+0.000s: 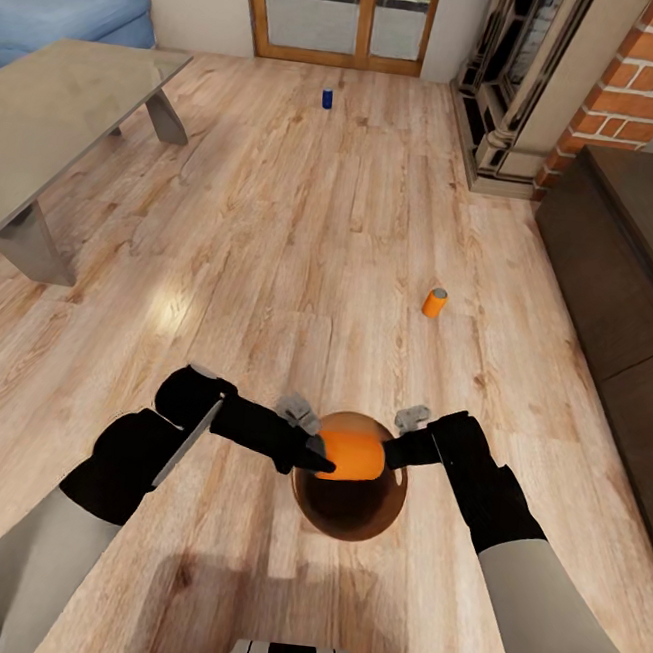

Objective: Put the three can of soda from the living room inside the tash can in the kitchen.

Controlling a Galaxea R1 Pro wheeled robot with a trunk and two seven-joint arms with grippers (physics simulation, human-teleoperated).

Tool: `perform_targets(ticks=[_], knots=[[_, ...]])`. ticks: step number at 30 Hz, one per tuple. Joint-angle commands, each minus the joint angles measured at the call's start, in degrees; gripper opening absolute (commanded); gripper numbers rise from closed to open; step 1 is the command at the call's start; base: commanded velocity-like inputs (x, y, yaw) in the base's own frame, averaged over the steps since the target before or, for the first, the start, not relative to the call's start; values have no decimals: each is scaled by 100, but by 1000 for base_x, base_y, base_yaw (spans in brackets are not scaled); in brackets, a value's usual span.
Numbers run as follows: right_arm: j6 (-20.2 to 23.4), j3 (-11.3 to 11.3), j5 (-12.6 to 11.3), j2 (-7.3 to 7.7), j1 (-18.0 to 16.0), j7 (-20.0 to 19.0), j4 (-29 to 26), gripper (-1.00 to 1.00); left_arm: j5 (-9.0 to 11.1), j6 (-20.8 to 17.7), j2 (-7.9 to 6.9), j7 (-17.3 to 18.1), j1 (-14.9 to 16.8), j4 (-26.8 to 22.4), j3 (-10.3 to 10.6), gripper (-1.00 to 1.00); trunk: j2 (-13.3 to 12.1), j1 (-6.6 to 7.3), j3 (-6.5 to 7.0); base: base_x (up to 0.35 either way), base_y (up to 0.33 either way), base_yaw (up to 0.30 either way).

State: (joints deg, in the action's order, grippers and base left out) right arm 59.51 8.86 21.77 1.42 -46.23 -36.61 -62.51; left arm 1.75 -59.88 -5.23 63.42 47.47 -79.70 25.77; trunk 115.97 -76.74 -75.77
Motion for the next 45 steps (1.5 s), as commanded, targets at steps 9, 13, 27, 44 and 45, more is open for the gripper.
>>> perform_targets(ticks=[9, 13, 27, 44, 45], knots=[[49, 1, 123, -154, -9, -48, -39, -100, 5, -12, 52, -1137, -1, 197, 708, -100, 0, 1, 0, 0, 0, 0], [49, 1, 238, -244, -9, -48, -42, -100, 0, -12, 61, -1398, -1, 268, 875, -100, 0, 1, 0, 0, 0, 0], [49, 1, 275, -336, -9, -48, -43, -100, -1097, -12, 433, -1504, -1, 662, 1397, -100, 0, 1, 0, 0, 0, 0], [49, 18, 274, -345, -9, -48, -42, -100, -1702, -12, 717, -1643, -1, 817, 1433, -100, 0, 1, 0, 0, 0, 0], [49, 18, 274, -345, -9, -48, -42, -100, -1708, -12, 716, -1645, -1, 817, 1432, -100, 0, 1, 0, 0, 0, 0]])
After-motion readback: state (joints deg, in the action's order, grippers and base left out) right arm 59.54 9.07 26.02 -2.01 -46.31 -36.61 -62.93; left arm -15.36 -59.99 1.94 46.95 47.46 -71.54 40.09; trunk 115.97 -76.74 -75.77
